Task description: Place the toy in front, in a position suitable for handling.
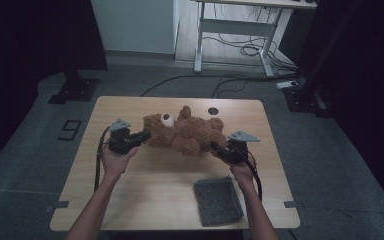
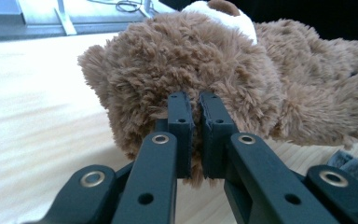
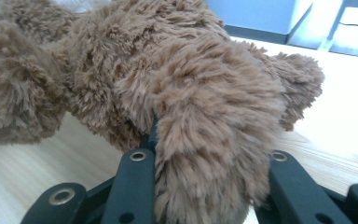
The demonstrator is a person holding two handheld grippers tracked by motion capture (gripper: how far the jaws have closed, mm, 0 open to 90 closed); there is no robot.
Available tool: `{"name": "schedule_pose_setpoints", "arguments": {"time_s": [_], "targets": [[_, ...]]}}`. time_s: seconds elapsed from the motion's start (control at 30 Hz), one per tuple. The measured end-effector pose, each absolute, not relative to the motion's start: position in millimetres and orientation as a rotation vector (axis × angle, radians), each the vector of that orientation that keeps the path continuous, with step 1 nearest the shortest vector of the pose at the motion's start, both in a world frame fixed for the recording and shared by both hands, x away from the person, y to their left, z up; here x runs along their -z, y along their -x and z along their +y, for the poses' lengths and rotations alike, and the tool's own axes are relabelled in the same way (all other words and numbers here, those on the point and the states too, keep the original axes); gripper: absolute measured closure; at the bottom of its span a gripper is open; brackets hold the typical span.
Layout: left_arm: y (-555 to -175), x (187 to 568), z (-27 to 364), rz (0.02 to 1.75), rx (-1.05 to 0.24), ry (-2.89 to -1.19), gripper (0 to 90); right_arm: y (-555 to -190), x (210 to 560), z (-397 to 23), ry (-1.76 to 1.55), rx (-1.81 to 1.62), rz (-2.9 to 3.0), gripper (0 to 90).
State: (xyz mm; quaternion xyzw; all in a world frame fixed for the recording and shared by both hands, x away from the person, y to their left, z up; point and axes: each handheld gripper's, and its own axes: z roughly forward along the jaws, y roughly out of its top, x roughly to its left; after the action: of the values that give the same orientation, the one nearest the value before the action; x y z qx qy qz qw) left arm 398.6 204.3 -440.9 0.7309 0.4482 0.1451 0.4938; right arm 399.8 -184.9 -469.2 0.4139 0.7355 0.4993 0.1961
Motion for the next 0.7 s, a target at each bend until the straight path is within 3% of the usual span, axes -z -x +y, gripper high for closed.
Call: {"name": "schedule_pose_setpoints", "arguments": {"time_s": [0.47, 0.7], "targets": [[-388, 493, 229, 1.183, -0.261, -1.773, 80.9, -380, 501, -169, -1.117, -1.422, 2.205, 63.1], [-370, 482, 227, 1.206, -0.376, -1.754, 59.4, -382, 503, -172, -1.137, -1.448, 2.213, 60.5]]}}
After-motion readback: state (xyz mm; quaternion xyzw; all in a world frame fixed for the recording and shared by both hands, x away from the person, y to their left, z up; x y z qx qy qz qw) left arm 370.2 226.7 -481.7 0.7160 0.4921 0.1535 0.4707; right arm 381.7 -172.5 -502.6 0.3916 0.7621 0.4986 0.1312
